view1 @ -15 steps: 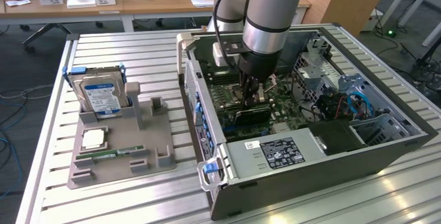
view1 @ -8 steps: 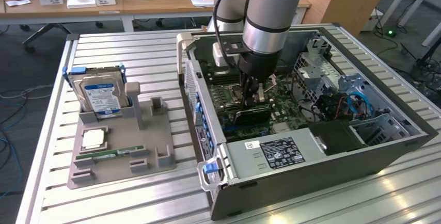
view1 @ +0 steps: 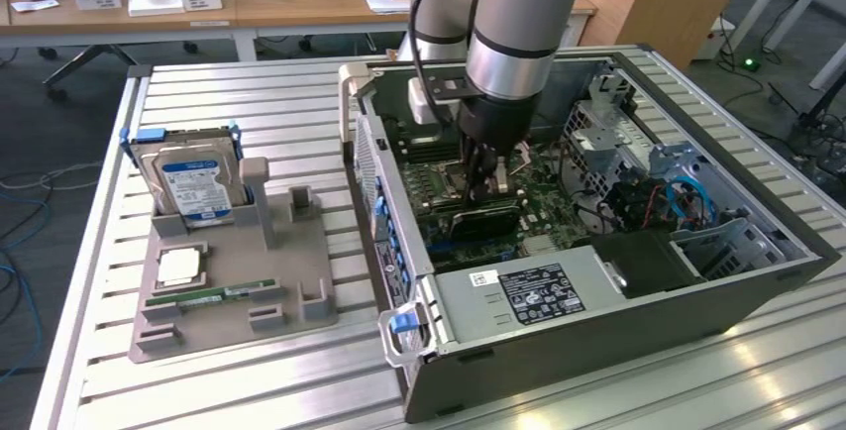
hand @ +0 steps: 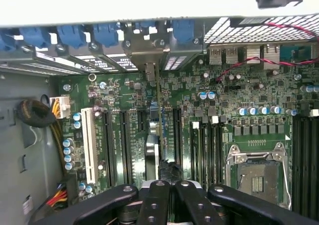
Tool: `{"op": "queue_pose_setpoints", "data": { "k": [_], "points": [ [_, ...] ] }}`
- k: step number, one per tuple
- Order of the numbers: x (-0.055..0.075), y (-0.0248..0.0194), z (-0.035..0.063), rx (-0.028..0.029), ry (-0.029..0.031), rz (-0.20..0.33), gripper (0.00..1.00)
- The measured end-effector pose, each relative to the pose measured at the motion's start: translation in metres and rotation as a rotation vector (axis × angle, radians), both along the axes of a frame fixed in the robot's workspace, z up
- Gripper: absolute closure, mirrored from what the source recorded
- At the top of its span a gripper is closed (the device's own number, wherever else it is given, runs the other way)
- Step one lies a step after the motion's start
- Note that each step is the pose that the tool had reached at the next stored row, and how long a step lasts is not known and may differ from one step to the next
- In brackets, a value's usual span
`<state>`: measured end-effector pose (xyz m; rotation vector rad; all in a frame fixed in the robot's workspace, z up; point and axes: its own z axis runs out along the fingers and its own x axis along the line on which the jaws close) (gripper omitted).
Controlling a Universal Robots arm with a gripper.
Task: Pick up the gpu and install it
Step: 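Press down on the gpu until it lock into place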
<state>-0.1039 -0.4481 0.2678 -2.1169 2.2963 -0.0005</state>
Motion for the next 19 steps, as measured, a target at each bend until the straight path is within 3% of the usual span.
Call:
{"op": "queue_pose_setpoints", "data": {
  "k": [5, 19],
  "points": [
    [0.000, 0.0000, 0.0107, -0.0001, 0.0000, 0.000, 0.89],
    [0.000, 0.0000, 0.0579, -0.0016, 0.0001, 0.000, 0.89]
  ]
}}
